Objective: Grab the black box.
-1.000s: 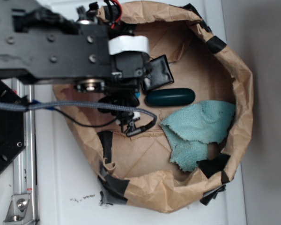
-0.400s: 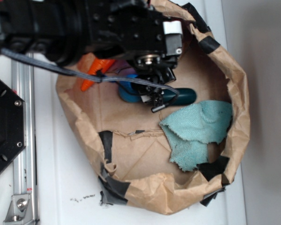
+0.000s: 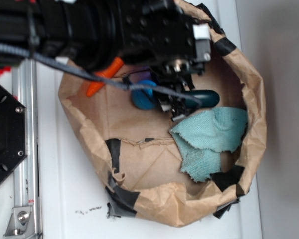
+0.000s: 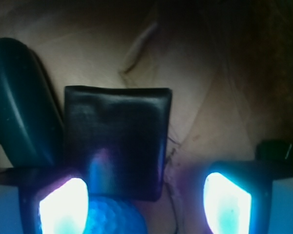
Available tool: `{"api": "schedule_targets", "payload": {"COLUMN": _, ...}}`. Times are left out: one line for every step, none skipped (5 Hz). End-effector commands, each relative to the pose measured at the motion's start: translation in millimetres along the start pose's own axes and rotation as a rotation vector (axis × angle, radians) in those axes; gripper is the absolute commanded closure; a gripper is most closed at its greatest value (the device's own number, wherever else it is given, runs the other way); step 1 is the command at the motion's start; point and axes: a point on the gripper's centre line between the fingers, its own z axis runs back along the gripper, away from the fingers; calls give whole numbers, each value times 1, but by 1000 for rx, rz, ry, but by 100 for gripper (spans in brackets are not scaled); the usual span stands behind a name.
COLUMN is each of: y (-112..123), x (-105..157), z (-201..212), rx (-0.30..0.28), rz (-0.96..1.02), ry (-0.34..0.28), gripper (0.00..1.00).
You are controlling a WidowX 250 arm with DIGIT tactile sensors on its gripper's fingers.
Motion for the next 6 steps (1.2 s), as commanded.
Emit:
{"api": "schedule_targets", "payload": {"y": -12, "x": -4, "z": -9, "rx": 12, "rz": -42, "ry": 4, "gripper": 0}}
{"api": "schedule_targets", "payload": {"y": 0, "x": -2, "z": -11, "rx": 3, "rz": 2, "ry": -9, "gripper": 52}}
{"api": "schedule_targets", "payload": {"y": 15, "x": -2, "z": -2, "rx": -2, "rz": 40, "ry": -28, "gripper": 100}}
{"api": "schedule_targets", "payload": {"y": 26, "x": -10, "z": 32, "rx": -23, "rz": 64, "ry": -106, "gripper": 100}}
{"api": "schedule_targets", "payload": {"y": 25, "x": -20, "z": 53, "rx": -59, "rz": 54, "ry": -151, "gripper": 100}}
{"api": "schedule_targets", "payload": {"y": 29, "x": -25, "z": 65, "rx": -67, "rz": 62, "ry": -184, "gripper": 100}}
